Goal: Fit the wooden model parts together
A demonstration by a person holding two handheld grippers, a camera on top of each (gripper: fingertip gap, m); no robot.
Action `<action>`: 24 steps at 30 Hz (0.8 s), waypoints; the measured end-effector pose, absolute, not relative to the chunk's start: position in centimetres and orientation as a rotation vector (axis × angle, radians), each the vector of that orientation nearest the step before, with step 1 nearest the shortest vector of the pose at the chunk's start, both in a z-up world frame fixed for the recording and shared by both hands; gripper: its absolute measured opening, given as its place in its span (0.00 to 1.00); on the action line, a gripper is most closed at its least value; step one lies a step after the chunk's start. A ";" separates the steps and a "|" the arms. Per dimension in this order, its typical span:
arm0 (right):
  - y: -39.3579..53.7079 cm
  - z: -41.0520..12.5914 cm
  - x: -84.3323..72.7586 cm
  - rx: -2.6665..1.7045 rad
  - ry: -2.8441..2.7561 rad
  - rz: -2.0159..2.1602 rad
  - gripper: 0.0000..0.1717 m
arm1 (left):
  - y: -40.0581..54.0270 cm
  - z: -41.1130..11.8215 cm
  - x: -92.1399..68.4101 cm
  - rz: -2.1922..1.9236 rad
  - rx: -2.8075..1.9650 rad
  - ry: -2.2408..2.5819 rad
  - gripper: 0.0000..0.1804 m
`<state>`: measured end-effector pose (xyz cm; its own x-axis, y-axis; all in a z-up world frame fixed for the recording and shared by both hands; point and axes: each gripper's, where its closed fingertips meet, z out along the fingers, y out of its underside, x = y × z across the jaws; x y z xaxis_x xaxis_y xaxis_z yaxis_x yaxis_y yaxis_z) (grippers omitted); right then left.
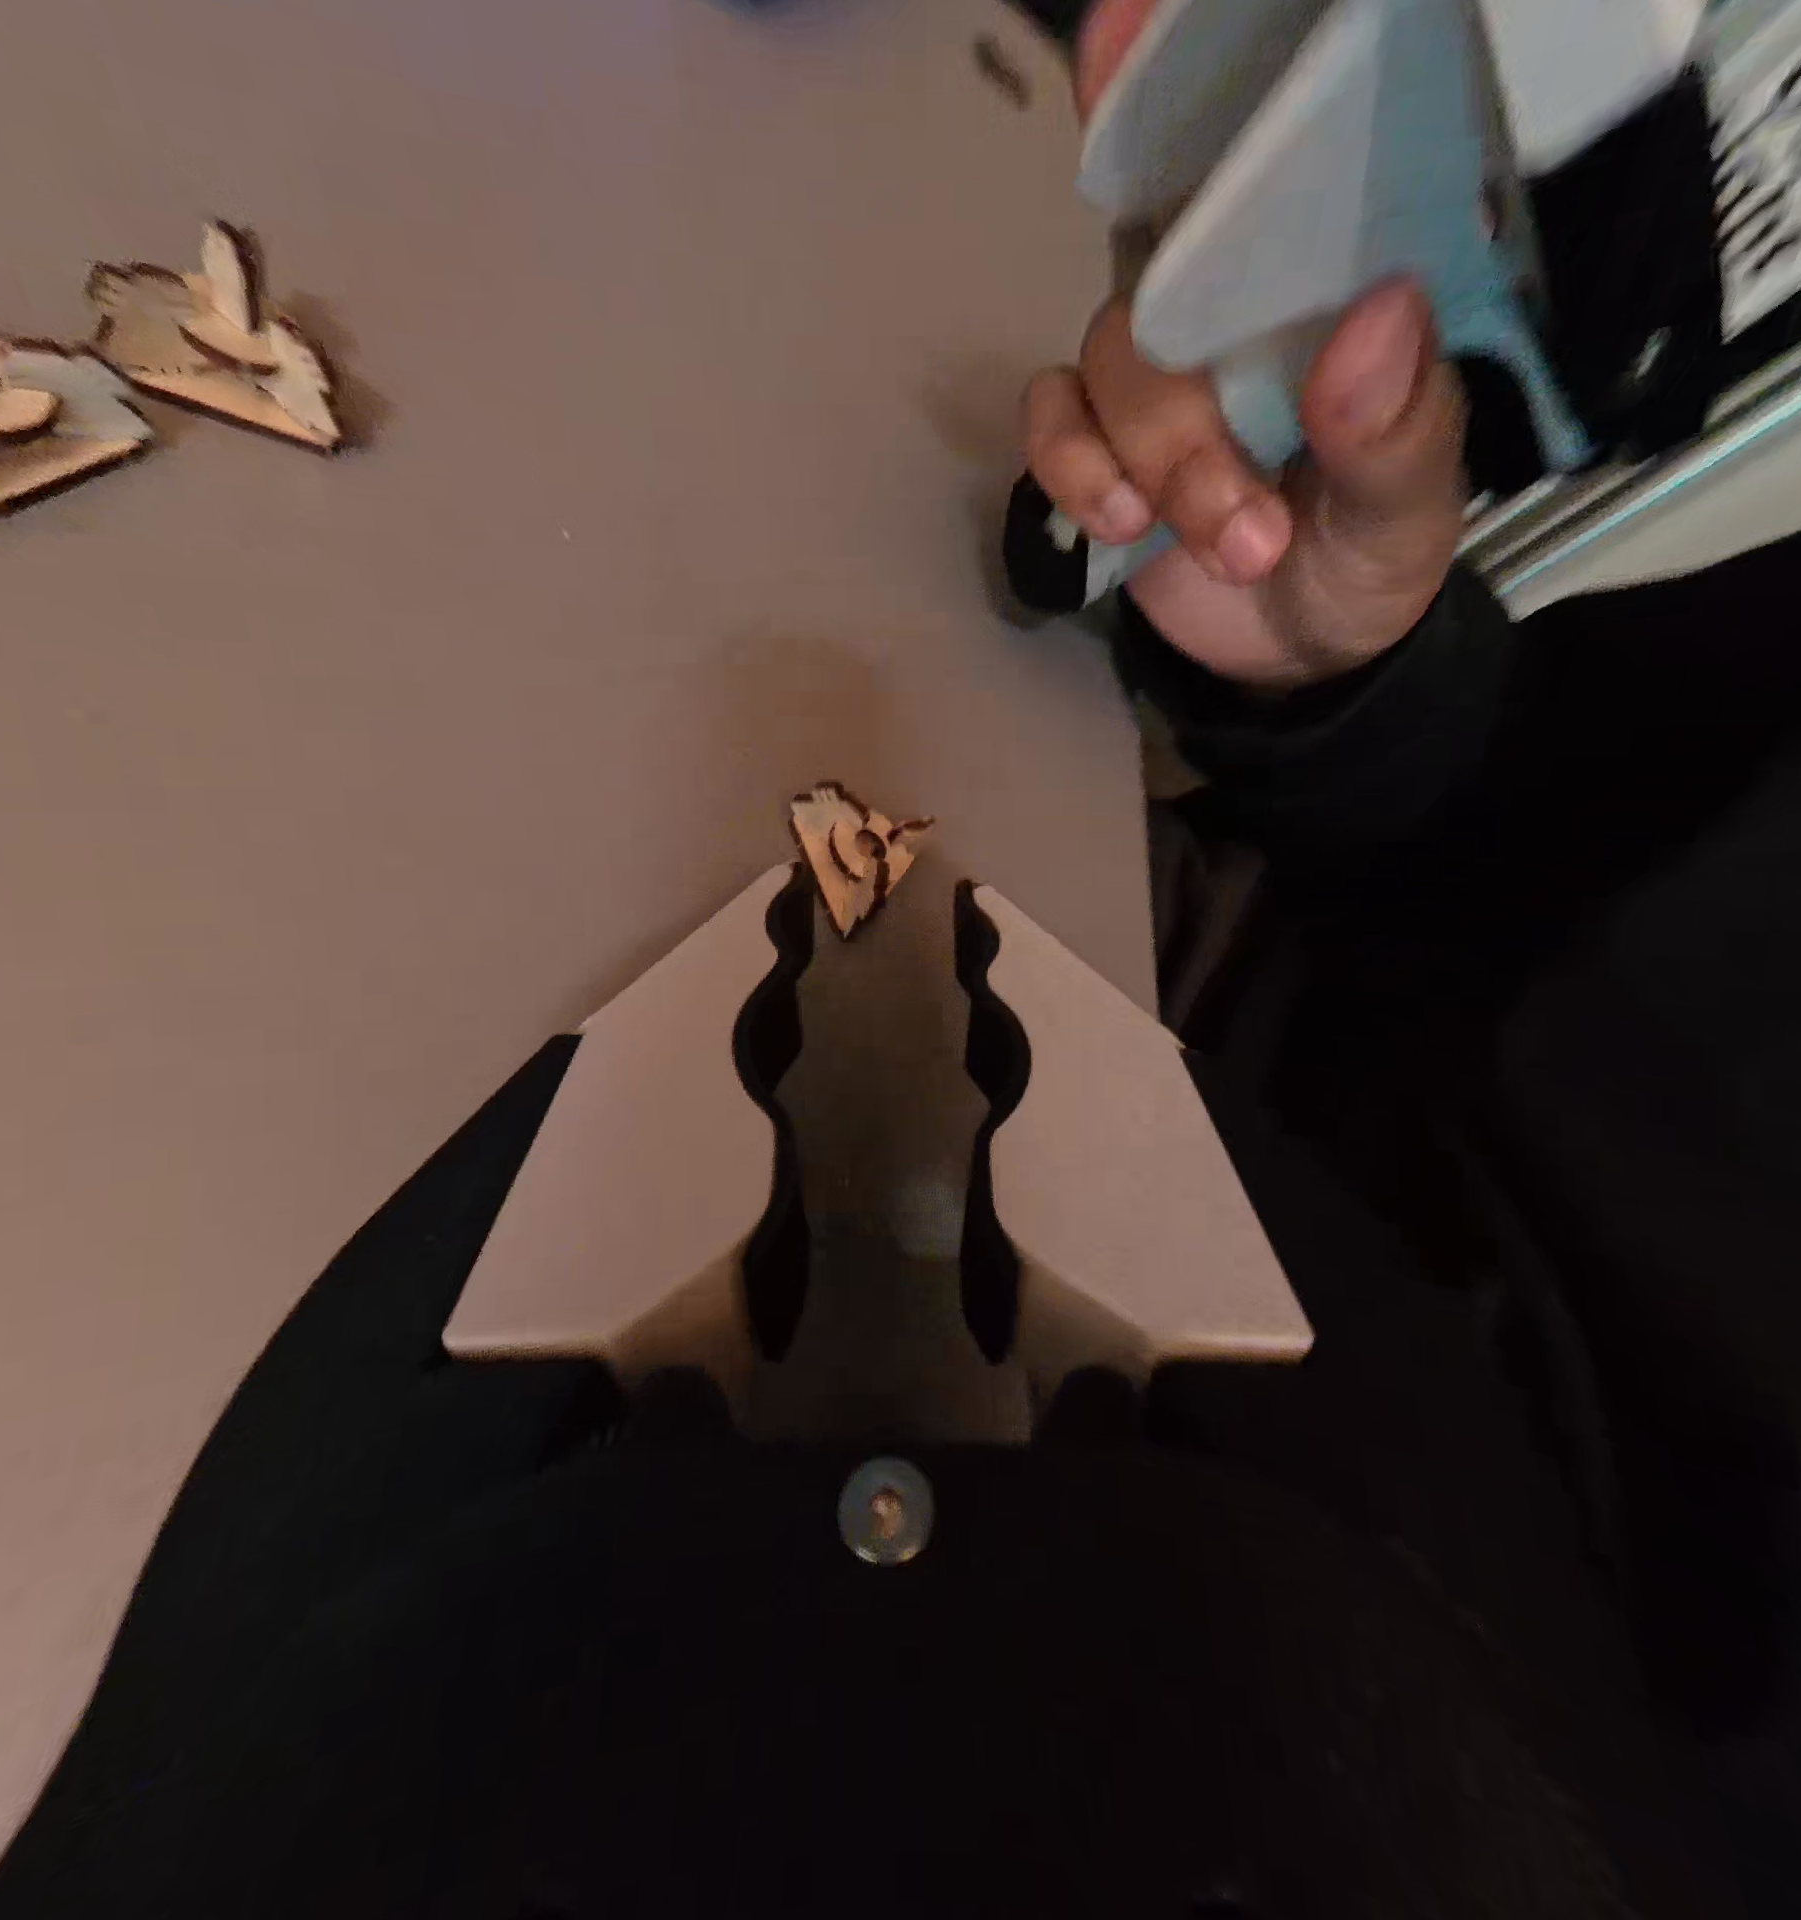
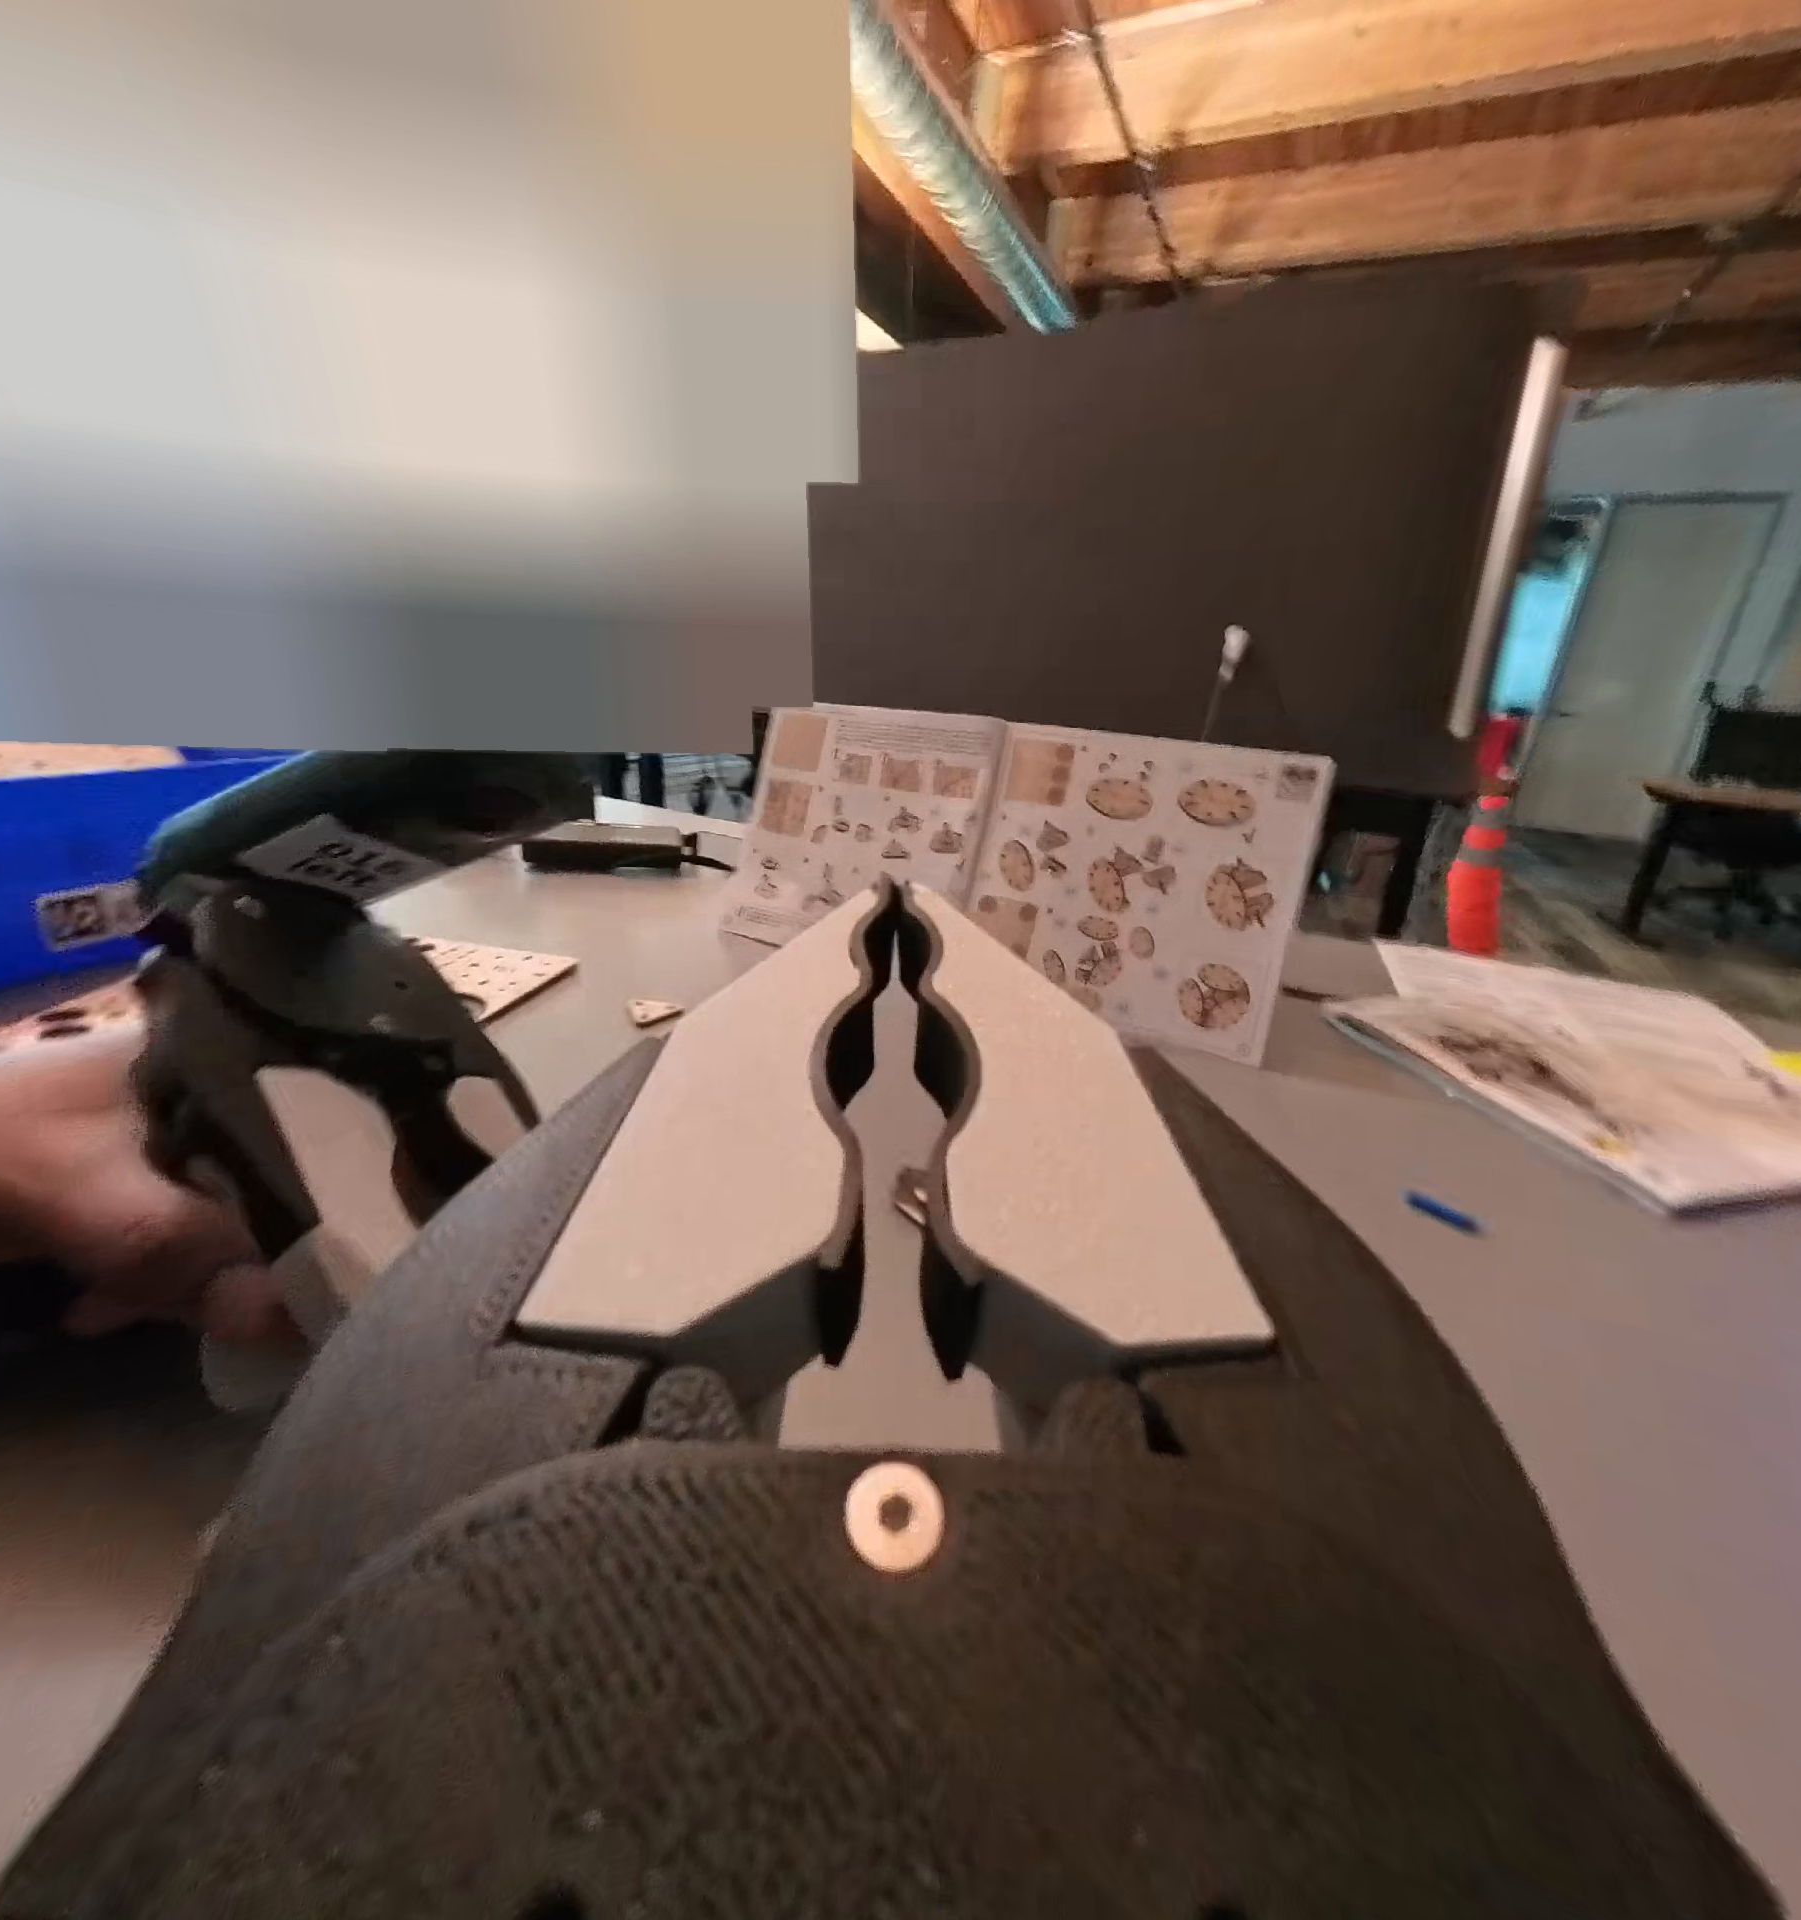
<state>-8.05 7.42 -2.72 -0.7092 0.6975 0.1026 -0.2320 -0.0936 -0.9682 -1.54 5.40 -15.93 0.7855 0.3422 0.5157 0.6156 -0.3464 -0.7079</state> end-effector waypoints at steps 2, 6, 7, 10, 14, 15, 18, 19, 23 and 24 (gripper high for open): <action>5.8 -1.9 -6.9 -0.393 -1.574 1.888 0.00 | 4.7 -14.5 -2.4 -0.372 -1.833 -0.748 0.16; 3.4 -1.5 -6.5 -0.481 -1.702 1.993 0.00 | 1.8 -12.8 -5.5 -0.263 -1.632 -0.855 0.14; 2.8 -1.9 -6.9 -0.541 -1.754 2.023 0.00 | 0.9 -12.6 -6.3 -0.206 -1.601 -0.889 0.13; 1.6 -2.5 -8.4 -0.646 -1.789 2.057 0.00 | -1.0 -11.8 -7.5 -0.084 -1.540 -0.917 0.09; -0.8 -2.3 -7.7 -0.600 -1.859 2.228 0.00 | -1.4 -11.6 -7.7 -0.065 -1.529 -0.916 0.08; -1.5 -2.0 -7.4 -0.592 -1.875 2.286 0.06 | -1.3 -11.6 -7.7 -0.071 -1.530 -0.912 0.08; -3.0 -2.4 -8.3 -0.643 -1.915 2.264 0.00 | -1.0 -11.6 -7.5 -0.077 -1.541 -0.902 0.08; -3.6 -2.7 -8.6 -0.646 -1.931 2.239 0.00 | -1.0 -11.6 -7.5 -0.075 -1.543 -0.899 0.08; -5.7 -3.5 -8.5 -0.580 -1.955 2.159 0.00 | -1.0 -11.5 -7.5 -0.073 -1.539 -0.900 0.08; -6.0 -3.4 -8.3 -0.555 -1.946 2.144 0.00 | -1.1 -11.4 -7.5 -0.070 -1.532 -0.903 0.08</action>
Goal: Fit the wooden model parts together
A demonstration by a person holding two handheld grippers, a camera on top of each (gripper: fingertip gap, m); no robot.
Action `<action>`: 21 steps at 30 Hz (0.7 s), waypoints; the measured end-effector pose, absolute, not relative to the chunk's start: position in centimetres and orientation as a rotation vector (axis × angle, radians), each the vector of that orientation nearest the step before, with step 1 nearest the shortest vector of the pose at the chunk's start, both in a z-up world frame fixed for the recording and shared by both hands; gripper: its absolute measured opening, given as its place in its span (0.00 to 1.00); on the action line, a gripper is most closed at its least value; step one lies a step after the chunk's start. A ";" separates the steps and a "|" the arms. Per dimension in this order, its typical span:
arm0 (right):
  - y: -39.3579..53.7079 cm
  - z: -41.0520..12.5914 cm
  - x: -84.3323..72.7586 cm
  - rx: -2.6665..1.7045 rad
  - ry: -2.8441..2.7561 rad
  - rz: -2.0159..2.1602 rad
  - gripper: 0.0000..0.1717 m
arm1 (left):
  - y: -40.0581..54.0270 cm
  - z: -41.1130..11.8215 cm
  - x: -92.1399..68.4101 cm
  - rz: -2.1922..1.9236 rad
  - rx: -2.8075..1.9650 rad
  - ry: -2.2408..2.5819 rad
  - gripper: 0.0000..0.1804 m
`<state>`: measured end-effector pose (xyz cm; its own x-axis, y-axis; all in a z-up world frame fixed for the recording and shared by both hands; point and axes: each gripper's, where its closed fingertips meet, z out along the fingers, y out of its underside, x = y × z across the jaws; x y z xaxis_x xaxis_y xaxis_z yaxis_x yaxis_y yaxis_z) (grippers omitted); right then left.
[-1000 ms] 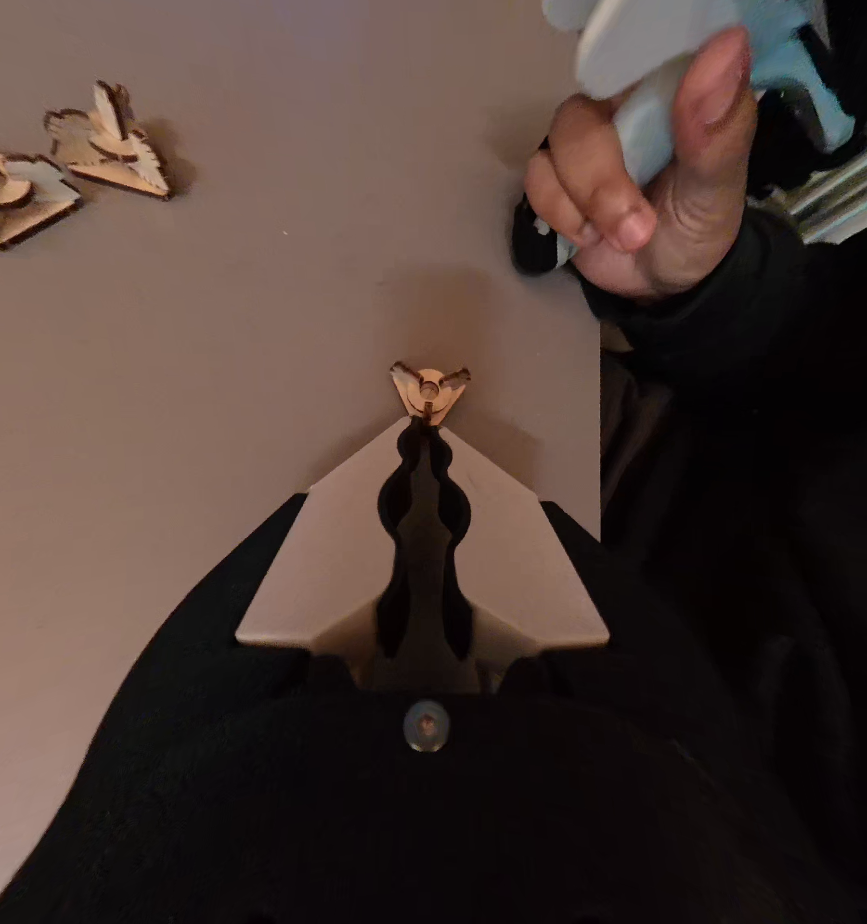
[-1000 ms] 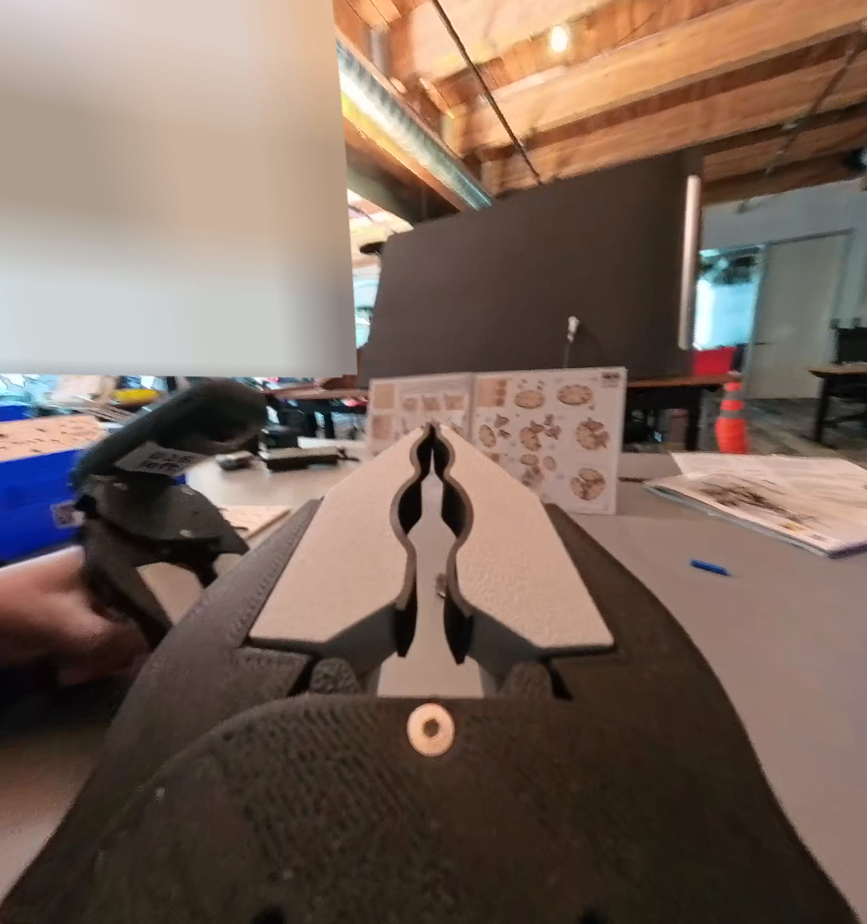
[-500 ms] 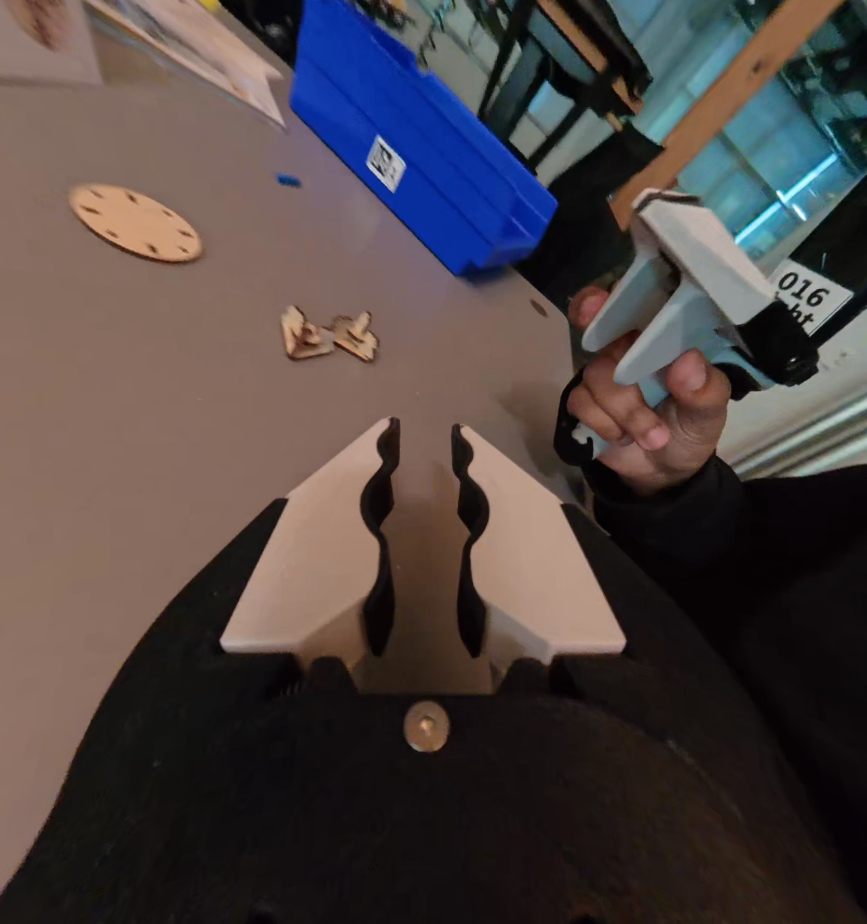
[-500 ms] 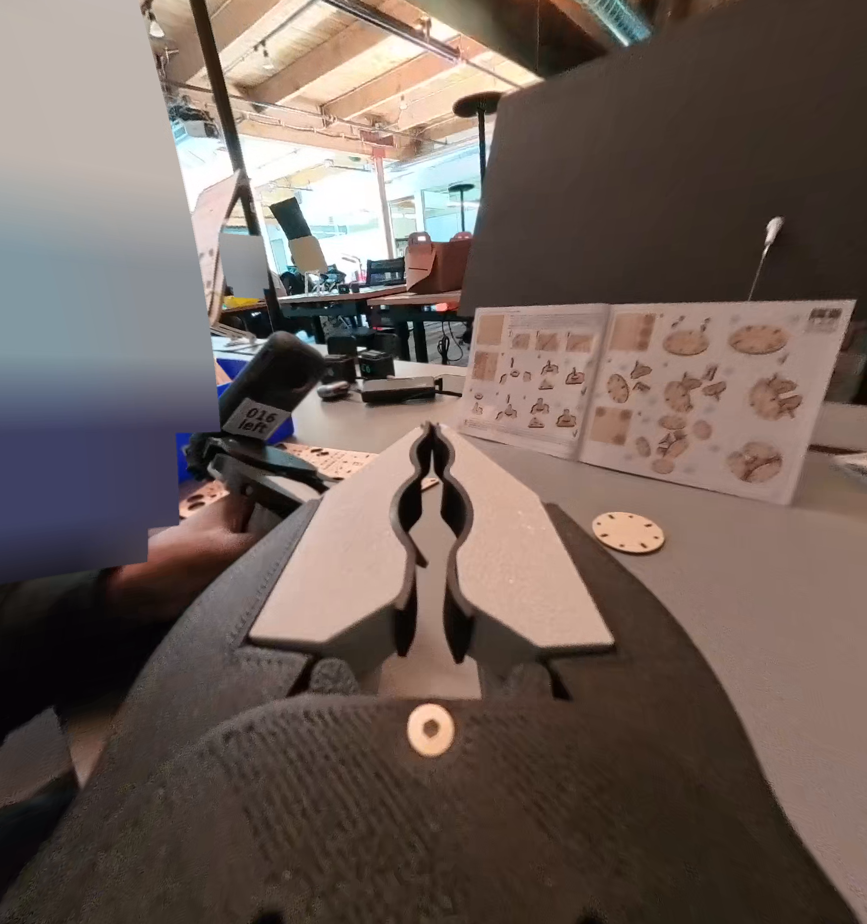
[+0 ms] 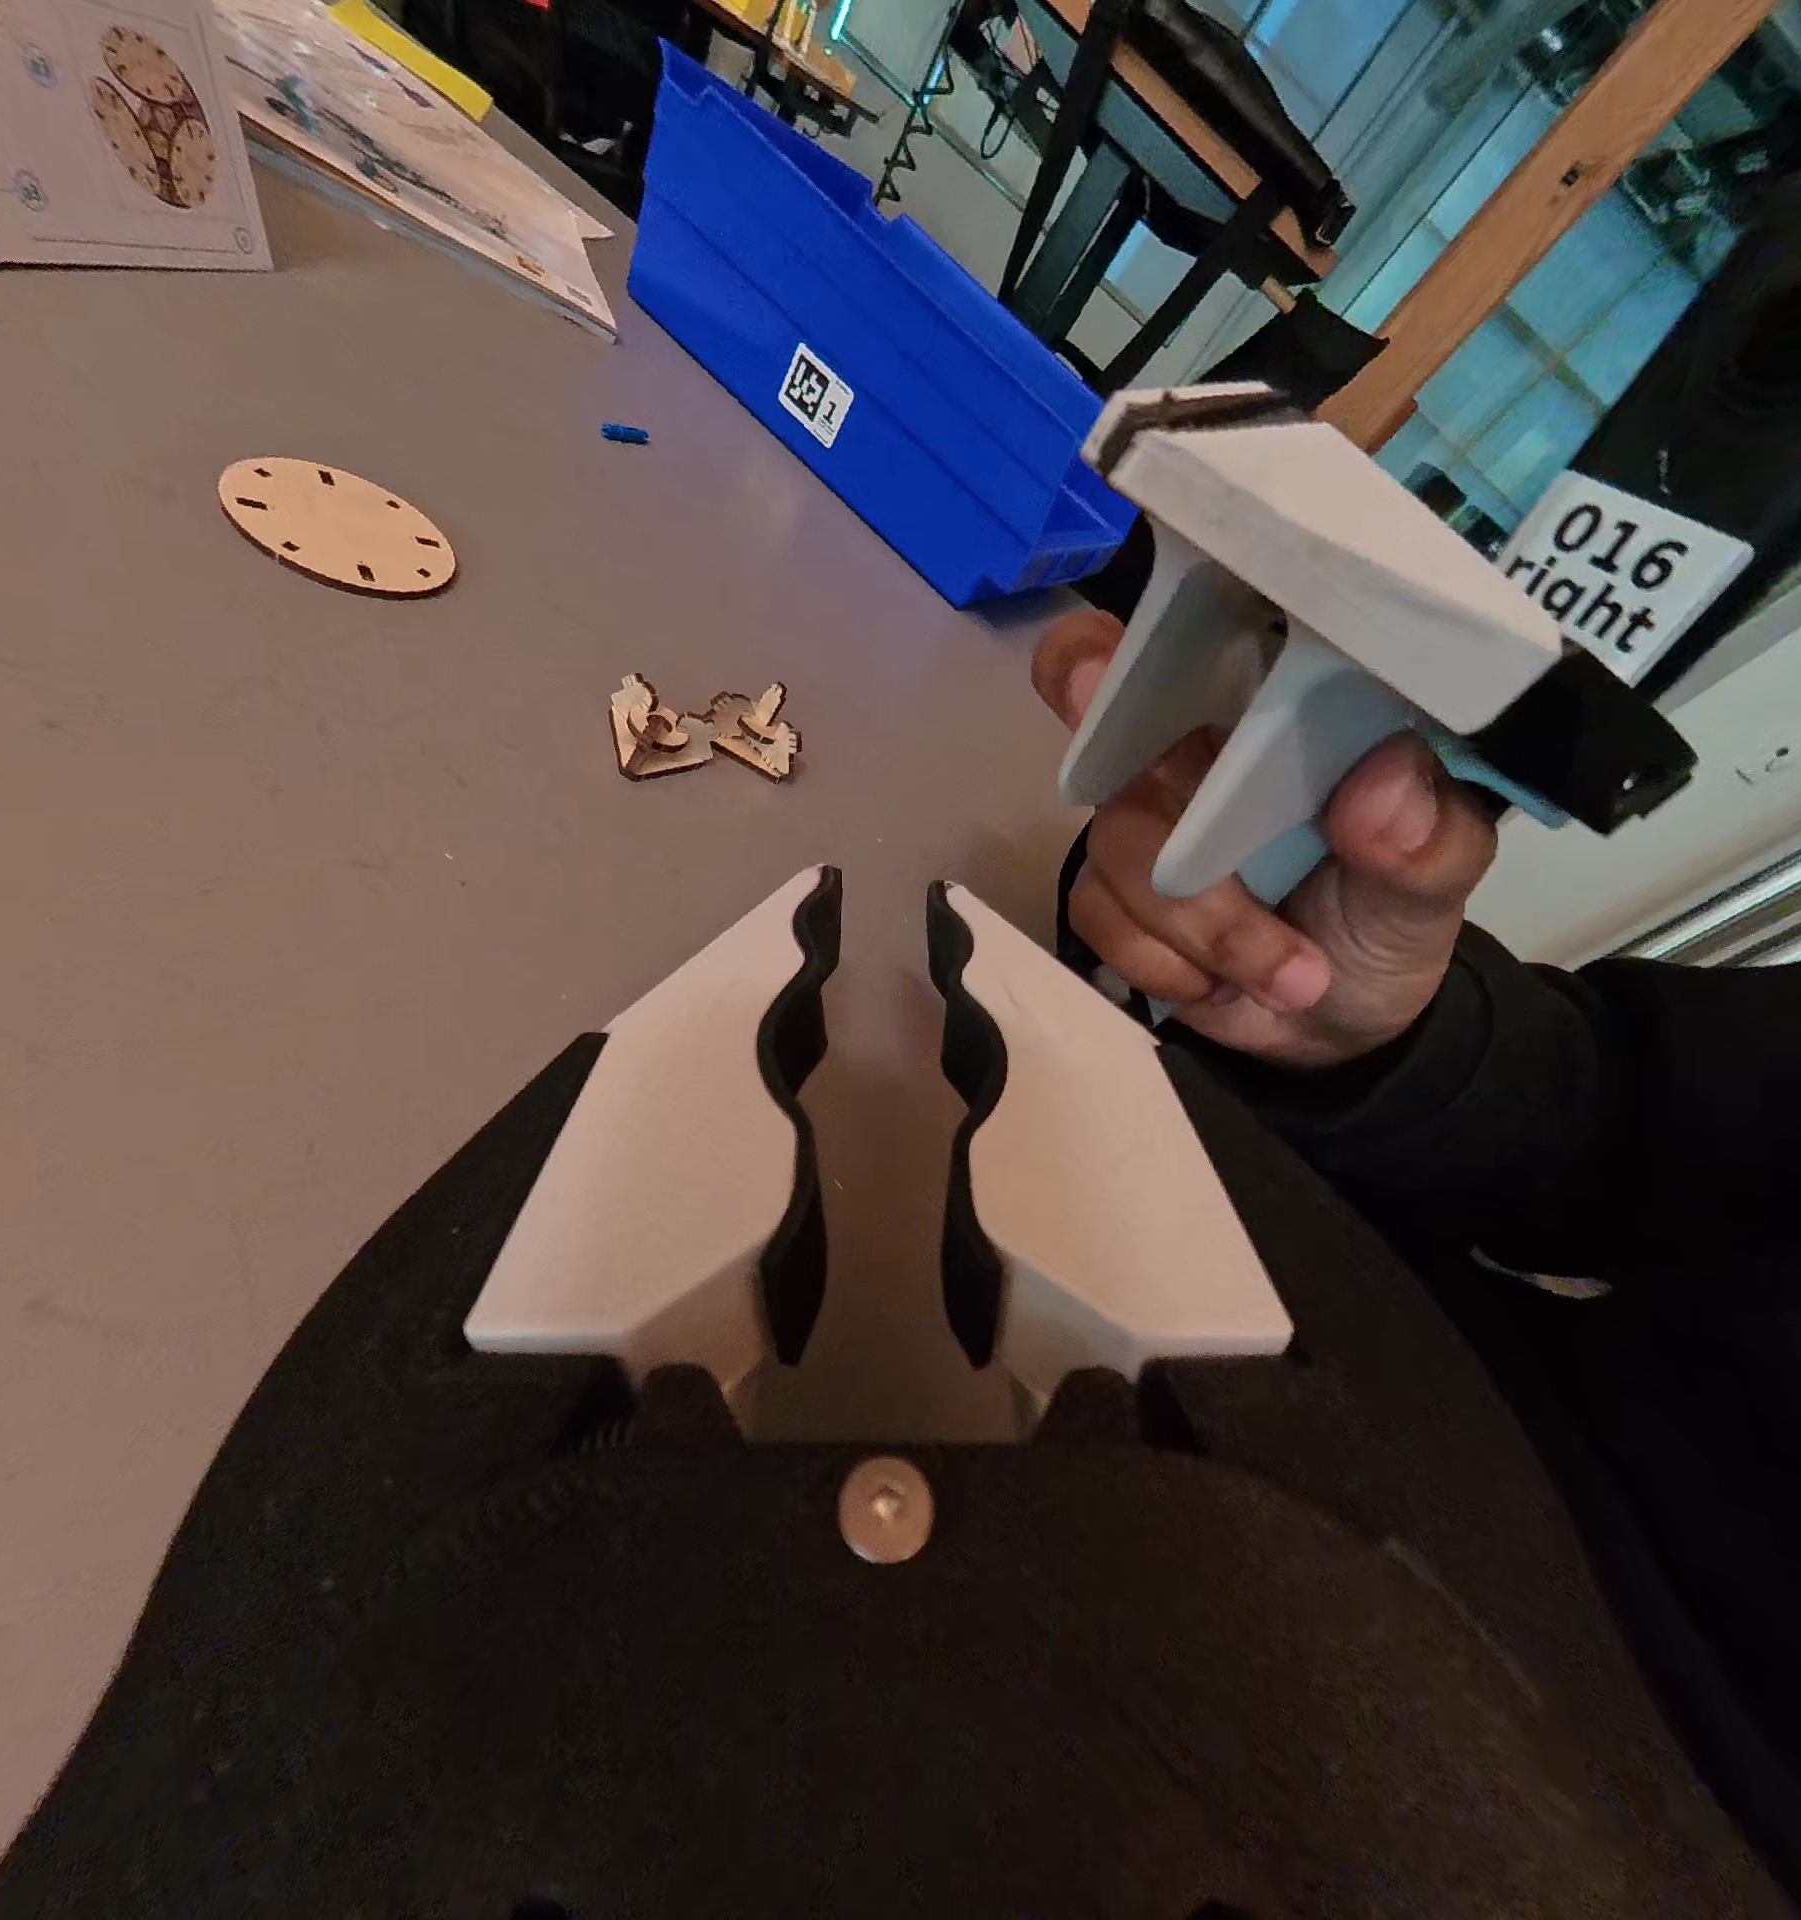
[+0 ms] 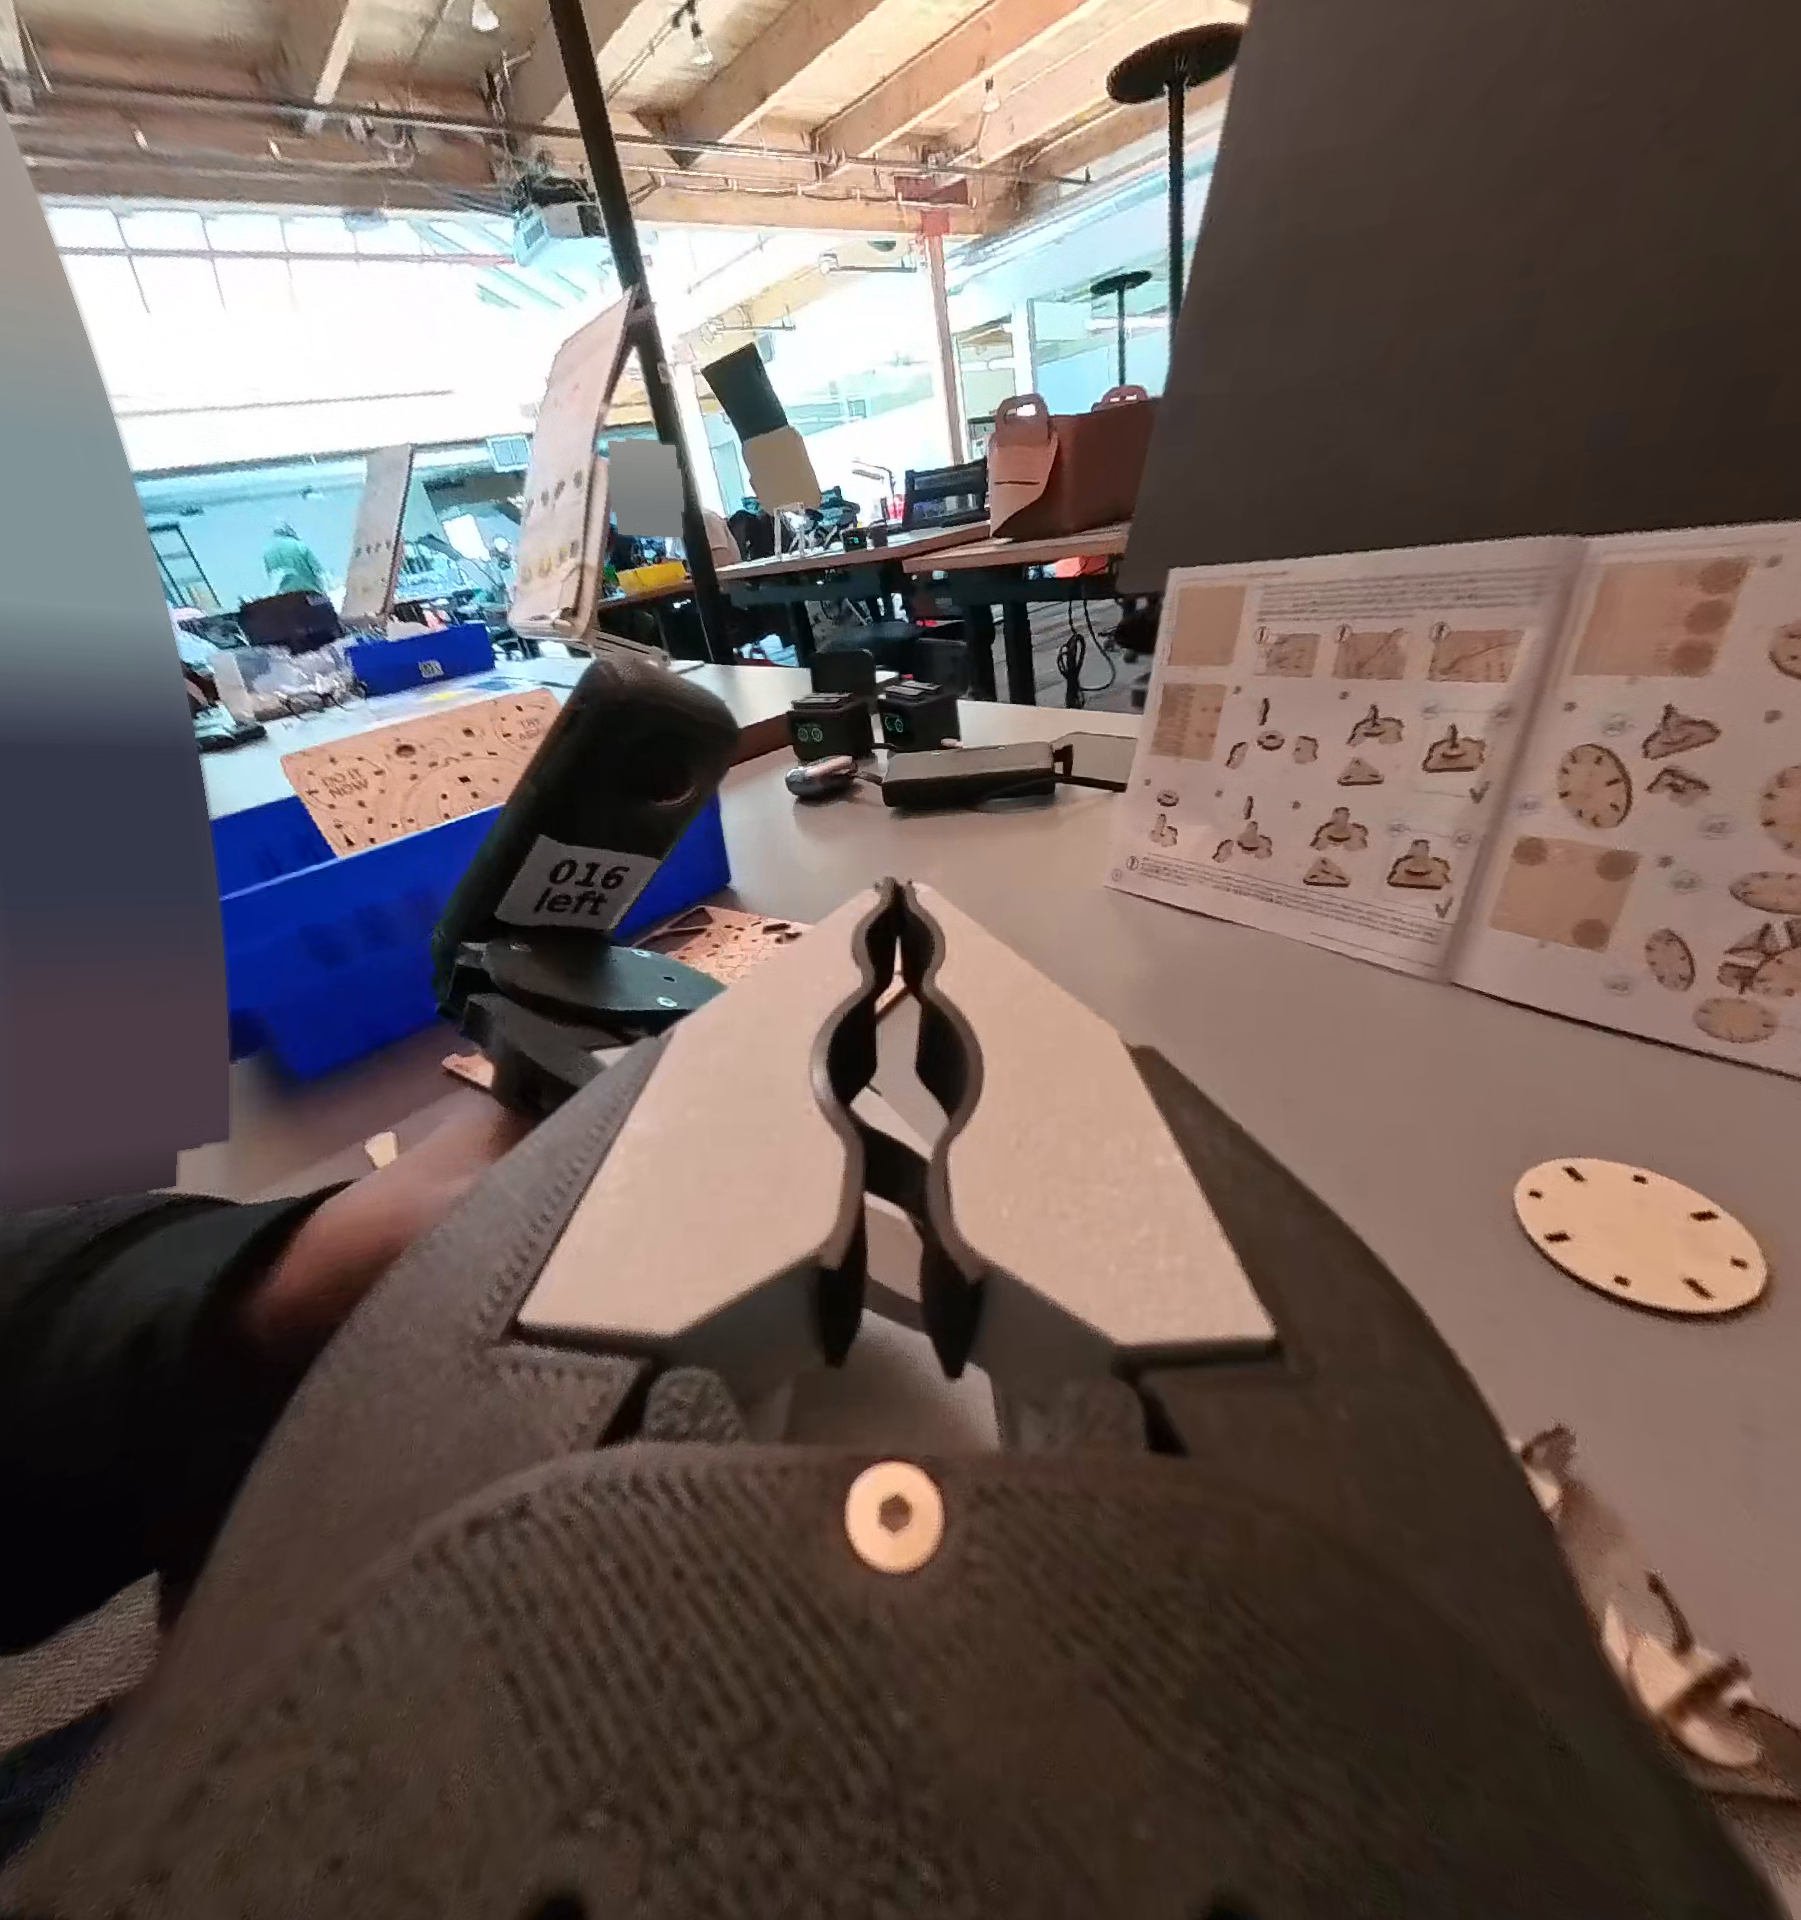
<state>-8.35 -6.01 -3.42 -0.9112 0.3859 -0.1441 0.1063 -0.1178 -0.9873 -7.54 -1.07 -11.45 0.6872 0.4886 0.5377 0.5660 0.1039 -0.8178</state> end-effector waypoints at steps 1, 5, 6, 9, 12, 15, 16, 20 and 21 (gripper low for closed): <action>-6.3 -3.3 -8.2 -0.532 -1.931 2.132 0.00 | -1.3 -11.4 -7.7 -0.062 -1.524 -0.913 0.09; -5.9 -2.8 -8.8 -0.511 -1.811 2.040 0.00 | -3.3 -11.7 -9.2 0.036 -1.470 -1.030 0.13; -5.9 -3.0 -9.0 -0.515 -1.807 2.016 0.00 | -3.8 -11.6 -9.6 0.059 -1.442 -1.058 0.13; -6.0 -3.8 -9.1 -0.534 -1.827 1.984 0.00 | -5.6 -11.2 -10.6 0.141 -1.360 -1.129 0.13; -5.8 -2.8 -8.3 -0.493 -1.789 1.994 0.00 | -6.8 -10.9 -11.3 0.224 -1.321 -1.169 0.11; -5.8 -3.9 -7.9 -0.478 -1.828 1.928 0.00 | -7.0 -10.9 -11.4 0.246 -1.325 -1.180 0.10; -6.2 -5.6 -8.2 -0.510 -1.898 1.870 0.00 | -6.9 -10.9 -11.4 0.245 -1.327 -1.177 0.09; -5.9 -5.8 -8.5 -0.502 -1.916 1.848 0.00 | -6.6 -10.9 -11.3 0.238 -1.337 -1.164 0.09; -5.8 -5.1 -8.3 -0.480 -1.890 1.865 0.00 | -6.6 -10.9 -11.3 0.235 -1.336 -1.161 0.09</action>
